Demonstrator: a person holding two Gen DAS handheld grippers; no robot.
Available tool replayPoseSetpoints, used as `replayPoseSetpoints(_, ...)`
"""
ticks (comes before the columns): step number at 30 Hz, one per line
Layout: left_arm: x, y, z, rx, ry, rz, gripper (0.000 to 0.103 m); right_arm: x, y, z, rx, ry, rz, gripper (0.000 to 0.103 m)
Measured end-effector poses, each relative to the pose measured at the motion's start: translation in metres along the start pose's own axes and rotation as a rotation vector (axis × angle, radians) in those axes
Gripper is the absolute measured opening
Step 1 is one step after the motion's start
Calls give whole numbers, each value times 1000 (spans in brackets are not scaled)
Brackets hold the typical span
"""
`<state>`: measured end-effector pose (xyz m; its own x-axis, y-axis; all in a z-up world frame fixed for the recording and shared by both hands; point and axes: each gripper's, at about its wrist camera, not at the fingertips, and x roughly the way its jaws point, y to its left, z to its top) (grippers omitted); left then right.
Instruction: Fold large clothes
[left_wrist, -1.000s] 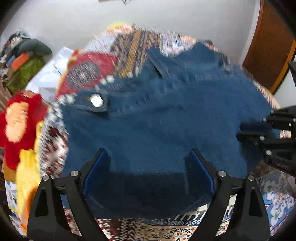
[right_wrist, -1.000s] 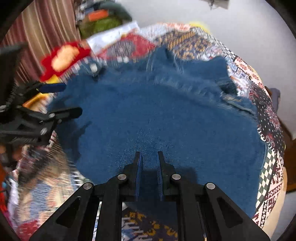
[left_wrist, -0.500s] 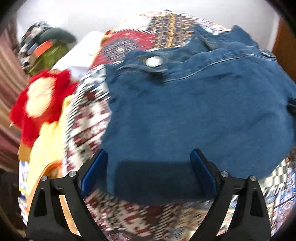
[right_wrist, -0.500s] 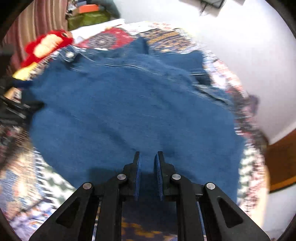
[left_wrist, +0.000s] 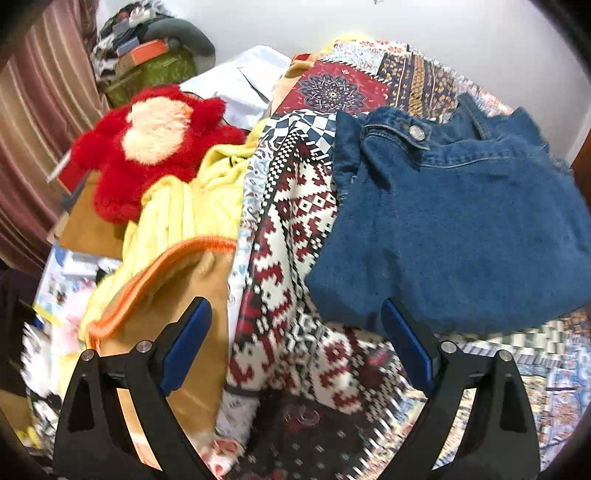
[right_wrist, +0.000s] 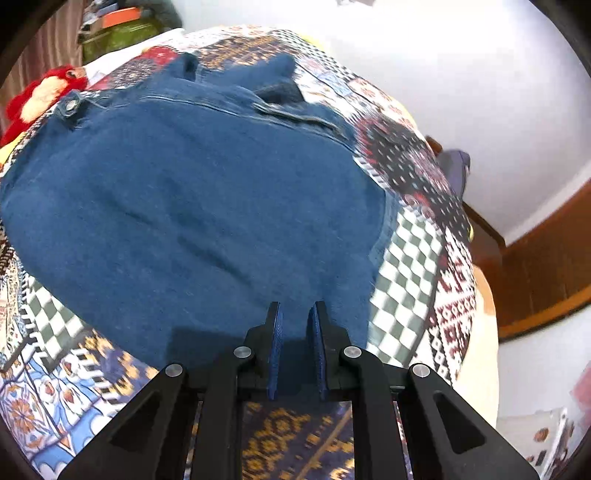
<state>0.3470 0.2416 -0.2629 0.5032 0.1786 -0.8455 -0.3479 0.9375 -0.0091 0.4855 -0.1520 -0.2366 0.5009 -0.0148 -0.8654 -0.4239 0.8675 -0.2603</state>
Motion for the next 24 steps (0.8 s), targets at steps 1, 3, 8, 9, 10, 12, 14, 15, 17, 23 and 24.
replayPoseSetpoints(1,-3,2,-3,-21,2,-32,94,-1,-4,-2,16,5,16,11)
replayPoseSetpoints(3,-8,6,-8,-76,7,-115,94,-4,-5,-4,16,9,-10,11)
replayPoseSetpoints(8,0,-3,-24,-239,72,-365,94,-6,-12,-14,34,11,-82,13)
replayPoseSetpoints(9,6,-5,-25,-276,97,-422,94,-9,-14,-15,46,13,-68,13)
replayPoseSetpoints(10,10,-8,-28,-299,112,-449,94,-12,-18,-16,58,20,-53,13)
replayPoseSetpoints(12,17,-13,-32,-327,132,-480,94,-18,-22,-15,76,34,-27,13)
replayPoseSetpoints(14,28,-19,-30,-362,148,-515,94,-25,-26,-14,95,39,8,13)
replayPoseSetpoints(15,34,-20,-29,-383,155,-544,94,-29,-28,-12,109,37,43,13)
replayPoseSetpoints(17,45,-25,-27,-431,172,-620,94,-32,-31,-8,136,25,110,13)
replayPoseSetpoints(23,83,-38,-11,-493,157,-653,90,-36,-16,2,189,17,313,13)
replayPoseSetpoints(24,85,-36,-9,-501,136,-653,90,-34,-12,4,182,16,329,13)
